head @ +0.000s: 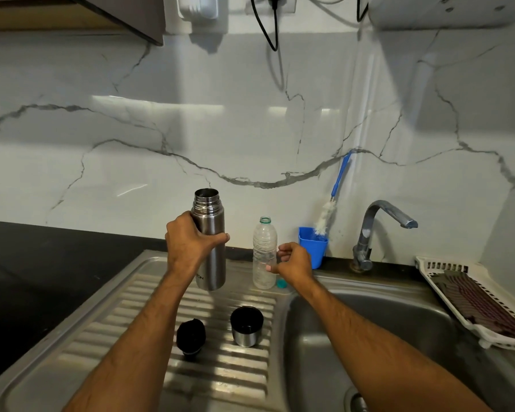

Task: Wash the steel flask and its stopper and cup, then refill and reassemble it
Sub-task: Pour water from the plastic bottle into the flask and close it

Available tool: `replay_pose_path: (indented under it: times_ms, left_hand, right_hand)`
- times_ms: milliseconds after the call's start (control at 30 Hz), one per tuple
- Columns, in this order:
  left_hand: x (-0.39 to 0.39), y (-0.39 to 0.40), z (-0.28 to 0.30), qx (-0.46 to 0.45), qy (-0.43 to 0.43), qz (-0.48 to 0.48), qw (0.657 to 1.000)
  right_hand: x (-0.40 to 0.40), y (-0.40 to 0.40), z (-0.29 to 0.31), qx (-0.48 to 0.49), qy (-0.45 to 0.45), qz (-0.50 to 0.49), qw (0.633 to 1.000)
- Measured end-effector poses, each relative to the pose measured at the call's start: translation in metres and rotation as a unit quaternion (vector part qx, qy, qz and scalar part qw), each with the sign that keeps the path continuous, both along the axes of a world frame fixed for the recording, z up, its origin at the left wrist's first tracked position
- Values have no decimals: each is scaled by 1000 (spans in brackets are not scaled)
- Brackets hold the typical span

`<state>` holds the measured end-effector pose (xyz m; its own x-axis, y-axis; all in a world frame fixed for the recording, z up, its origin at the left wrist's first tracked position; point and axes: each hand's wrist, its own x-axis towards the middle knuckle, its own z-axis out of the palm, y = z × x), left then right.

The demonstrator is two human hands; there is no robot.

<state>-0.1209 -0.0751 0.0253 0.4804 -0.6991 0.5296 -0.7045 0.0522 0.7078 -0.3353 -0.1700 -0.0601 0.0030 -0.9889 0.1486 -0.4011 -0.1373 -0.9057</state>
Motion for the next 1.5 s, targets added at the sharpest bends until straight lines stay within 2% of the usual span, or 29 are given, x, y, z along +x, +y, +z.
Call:
replay_pose_path:
  times_ms: [267,367,467,533,700,967,1300,1500]
  left_hand:
    - [12,33,6,-4,0,8,1000]
    - [18,48,6,-5,6,15,1000]
    - [25,62,6,2,8,24,1000]
    - [30,71,5,6,7,31,999]
    - [38,90,1,5,9,33,999]
    - [48,104,-3,7,14,49,999]
    - [41,111,-2,-3,15,47,999]
    - [28,114,1,-14,8,41,999]
  right_hand:
    - [2,36,-2,-37,12,12,999]
    - [16,58,3,-62,17,53,997]
    - [34,84,7,-93,60,129,986]
    - [47,101,11,-115,124,188,967]
    - [71,135,16,-178,292,298,891]
    - [97,157,6,-192,391,354,828]
    - [93,165,10,-204,360,349,840]
    - [64,167,43,-247,304,317,864]
